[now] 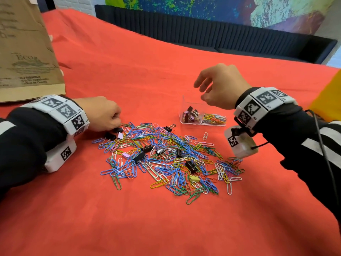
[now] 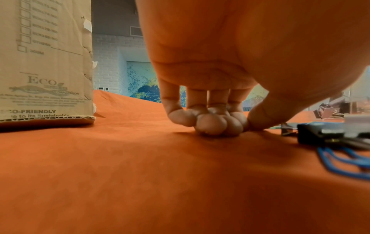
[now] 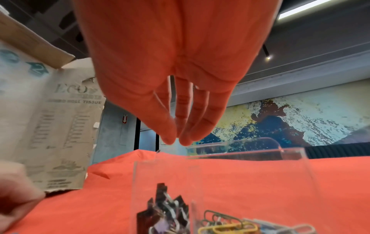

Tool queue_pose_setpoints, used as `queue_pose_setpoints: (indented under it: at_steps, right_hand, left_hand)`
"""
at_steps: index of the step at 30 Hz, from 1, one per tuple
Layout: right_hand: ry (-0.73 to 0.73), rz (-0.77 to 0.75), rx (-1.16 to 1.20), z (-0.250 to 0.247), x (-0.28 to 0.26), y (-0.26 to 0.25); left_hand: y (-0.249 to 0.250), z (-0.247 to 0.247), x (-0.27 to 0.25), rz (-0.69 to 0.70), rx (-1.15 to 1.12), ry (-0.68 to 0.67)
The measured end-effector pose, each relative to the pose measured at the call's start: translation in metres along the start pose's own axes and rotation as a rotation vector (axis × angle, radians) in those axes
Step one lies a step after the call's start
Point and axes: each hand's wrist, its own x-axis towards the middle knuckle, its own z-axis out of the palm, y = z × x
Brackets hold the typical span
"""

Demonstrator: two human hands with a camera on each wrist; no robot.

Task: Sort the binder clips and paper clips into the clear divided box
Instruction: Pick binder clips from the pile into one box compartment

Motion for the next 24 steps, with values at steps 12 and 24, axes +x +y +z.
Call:
queue_pose_setpoints:
  at_steps: [12, 24]
  right_hand:
    - [-0.602, -0.318, -0.007, -0.001, -0.089, -0.04]
    - [-0.516, -0.289, -0.008, -0.013, -0.082, -0.038]
  left_hand:
    - [0.001, 0.0, 0.001, -0.021, -0.009, -0.008]
    - [0.001, 0.0, 0.002, -0.002, 0.003, -0.011]
